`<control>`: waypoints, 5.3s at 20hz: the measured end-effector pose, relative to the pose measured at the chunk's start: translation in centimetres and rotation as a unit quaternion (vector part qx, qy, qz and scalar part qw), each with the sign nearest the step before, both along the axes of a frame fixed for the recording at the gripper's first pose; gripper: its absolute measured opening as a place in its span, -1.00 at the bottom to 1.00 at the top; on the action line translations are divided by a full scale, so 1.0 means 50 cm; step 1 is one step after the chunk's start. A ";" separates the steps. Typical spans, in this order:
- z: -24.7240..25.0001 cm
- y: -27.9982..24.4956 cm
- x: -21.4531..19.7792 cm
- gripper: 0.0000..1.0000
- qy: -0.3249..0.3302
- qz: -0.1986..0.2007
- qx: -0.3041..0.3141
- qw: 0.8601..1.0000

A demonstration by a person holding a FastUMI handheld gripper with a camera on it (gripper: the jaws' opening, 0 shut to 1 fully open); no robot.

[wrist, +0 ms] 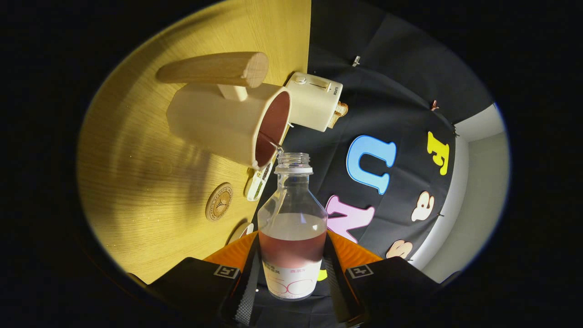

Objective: Take the bottle from table, then pour the juice into the cup, finally place the bottle on the coaster

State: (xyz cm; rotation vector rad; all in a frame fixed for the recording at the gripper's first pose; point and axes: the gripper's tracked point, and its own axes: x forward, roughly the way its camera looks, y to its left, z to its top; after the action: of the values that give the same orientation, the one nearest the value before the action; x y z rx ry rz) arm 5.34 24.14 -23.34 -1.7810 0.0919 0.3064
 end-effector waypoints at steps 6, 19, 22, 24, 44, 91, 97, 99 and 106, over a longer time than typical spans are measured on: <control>0.008 0.005 0.008 0.41 -0.008 0.016 -0.015 1.000; 0.026 0.018 0.026 0.40 -0.025 0.056 -0.052 0.997; 0.030 0.022 0.025 0.40 -0.029 0.064 -0.059 0.996; 0.031 0.026 0.027 0.40 -0.032 0.069 -0.062 0.995; 0.057 0.060 0.046 0.40 -0.066 0.152 -0.125 0.978; 0.041 0.024 0.045 0.41 -0.009 0.109 -0.025 0.994; 0.019 0.023 0.013 0.41 0.033 0.041 0.112 0.992; 0.009 0.015 0.001 0.41 0.050 0.010 0.159 0.986; -0.005 0.006 -0.012 0.42 0.084 -0.075 0.358 0.927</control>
State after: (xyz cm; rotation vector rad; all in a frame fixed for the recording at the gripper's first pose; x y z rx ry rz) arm 4.75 24.42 -23.59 -1.0126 0.2086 0.3294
